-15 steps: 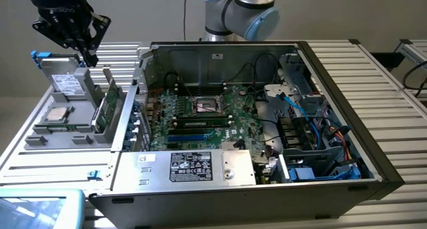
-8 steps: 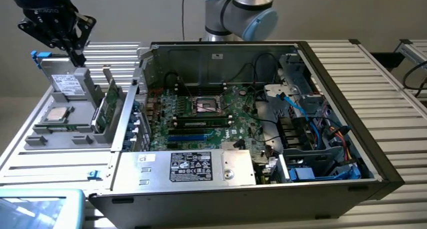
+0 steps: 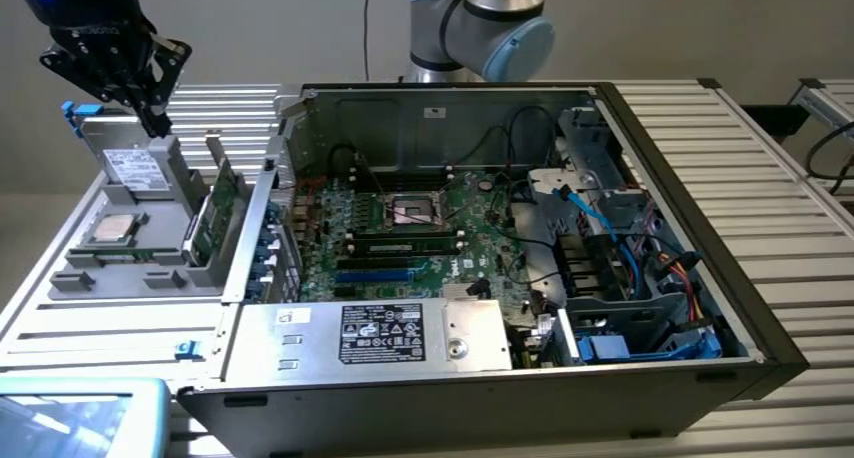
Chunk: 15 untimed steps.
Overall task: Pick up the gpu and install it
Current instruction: 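Reach for the gpu, then pick up the gpu and move the gpu toward the slot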
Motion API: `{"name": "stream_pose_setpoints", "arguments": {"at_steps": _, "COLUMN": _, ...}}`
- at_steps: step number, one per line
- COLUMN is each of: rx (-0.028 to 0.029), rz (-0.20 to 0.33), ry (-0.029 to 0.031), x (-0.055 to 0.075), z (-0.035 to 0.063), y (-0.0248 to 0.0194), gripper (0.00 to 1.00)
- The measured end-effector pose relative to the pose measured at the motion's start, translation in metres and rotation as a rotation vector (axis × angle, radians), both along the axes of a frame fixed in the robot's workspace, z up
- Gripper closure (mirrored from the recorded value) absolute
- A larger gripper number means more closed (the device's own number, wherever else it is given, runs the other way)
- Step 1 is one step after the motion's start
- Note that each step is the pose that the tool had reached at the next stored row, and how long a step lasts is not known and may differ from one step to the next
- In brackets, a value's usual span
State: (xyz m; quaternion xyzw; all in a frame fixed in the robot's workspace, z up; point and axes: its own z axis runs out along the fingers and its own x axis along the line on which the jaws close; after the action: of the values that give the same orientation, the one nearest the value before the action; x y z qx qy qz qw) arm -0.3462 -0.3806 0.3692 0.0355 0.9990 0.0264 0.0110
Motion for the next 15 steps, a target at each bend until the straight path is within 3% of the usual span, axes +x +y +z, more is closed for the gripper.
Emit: {"name": "stream_pose_setpoints", "arguments": {"at_steps": 15, "rx": 0.0000, "rz": 0.000, "ry": 0.0000, "x": 0.0000, "z": 0.0000, "y": 0.0000, "gripper": 0.88}}
